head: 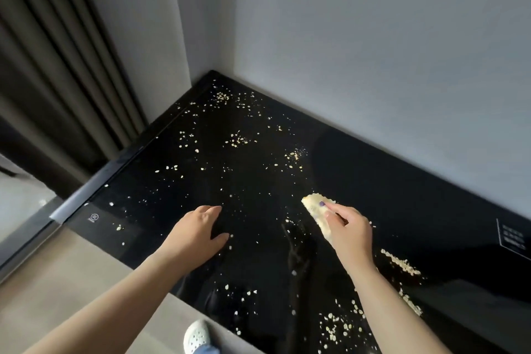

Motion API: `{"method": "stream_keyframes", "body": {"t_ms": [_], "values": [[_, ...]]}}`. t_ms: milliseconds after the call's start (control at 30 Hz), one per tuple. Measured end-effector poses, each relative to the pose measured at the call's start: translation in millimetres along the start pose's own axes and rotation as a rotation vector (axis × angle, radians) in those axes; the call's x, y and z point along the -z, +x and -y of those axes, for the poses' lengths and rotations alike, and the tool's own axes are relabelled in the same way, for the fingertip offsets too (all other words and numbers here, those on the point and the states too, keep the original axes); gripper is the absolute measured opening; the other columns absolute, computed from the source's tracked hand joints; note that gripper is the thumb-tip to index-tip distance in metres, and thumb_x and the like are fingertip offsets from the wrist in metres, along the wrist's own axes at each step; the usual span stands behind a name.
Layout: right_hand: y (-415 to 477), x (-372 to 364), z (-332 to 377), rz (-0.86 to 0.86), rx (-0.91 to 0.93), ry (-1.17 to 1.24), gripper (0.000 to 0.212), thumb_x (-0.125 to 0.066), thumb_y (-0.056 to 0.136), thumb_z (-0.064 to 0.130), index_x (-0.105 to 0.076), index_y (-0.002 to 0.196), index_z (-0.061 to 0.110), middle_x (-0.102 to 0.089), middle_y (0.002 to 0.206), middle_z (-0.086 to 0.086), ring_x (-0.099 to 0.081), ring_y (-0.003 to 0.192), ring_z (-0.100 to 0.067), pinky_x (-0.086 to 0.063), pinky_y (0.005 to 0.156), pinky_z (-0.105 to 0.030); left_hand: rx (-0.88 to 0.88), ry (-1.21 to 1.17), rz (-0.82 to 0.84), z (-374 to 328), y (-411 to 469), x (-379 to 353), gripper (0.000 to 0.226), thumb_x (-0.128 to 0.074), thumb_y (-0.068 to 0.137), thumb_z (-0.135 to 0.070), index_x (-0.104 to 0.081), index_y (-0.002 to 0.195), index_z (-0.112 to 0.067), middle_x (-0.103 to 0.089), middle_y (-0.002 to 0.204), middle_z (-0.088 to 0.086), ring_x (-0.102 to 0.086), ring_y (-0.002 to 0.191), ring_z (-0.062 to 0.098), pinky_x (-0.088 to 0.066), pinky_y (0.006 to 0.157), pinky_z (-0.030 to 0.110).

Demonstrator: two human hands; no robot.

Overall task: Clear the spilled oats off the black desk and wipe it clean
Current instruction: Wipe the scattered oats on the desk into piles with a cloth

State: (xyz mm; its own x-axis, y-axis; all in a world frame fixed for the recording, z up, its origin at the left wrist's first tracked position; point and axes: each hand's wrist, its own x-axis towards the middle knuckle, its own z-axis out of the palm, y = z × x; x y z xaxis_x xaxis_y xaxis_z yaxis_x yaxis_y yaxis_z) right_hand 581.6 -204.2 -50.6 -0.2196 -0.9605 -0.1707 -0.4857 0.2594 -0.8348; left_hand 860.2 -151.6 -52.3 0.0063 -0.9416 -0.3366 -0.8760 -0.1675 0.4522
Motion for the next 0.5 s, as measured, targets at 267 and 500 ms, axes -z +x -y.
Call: {"method": "stream_keyframes", "body": {"t_ms": [267,500], "values": [[7.1,-11.0,13.3,-0.044,0.017,-0.049,0.014,-0.063,0.09,0.021,-0.075,0.097,0.026,-0.066,0.095,0.012,-0.06,0.092,-0.001,-0.041,0.072,-0.01,-0.087,0.017,0.018,20.7,16.9,12.3,0.066,-0.055,0.09,-0.045,-0.033,0.146,-0.018,-0.038,0.148,-0.005,-0.038,0.133,0.016,-0.032,0.108,0.023],[55.5,-9.4,18.2,-0.118,0.055,-0.084,0.018,-0.061,0.092,0.017,-0.074,0.104,0.017,-0.065,0.097,0.005,-0.058,0.088,0.0,-0.039,0.063,0.002,-0.142,0.056,0.013,15.4,50.4,16.2,0.069,-0.053,0.091,-0.047,-0.028,0.149,-0.019,-0.031,0.152,-0.007,-0.028,0.139,0.014,-0.028,0.111,0.026]]}}
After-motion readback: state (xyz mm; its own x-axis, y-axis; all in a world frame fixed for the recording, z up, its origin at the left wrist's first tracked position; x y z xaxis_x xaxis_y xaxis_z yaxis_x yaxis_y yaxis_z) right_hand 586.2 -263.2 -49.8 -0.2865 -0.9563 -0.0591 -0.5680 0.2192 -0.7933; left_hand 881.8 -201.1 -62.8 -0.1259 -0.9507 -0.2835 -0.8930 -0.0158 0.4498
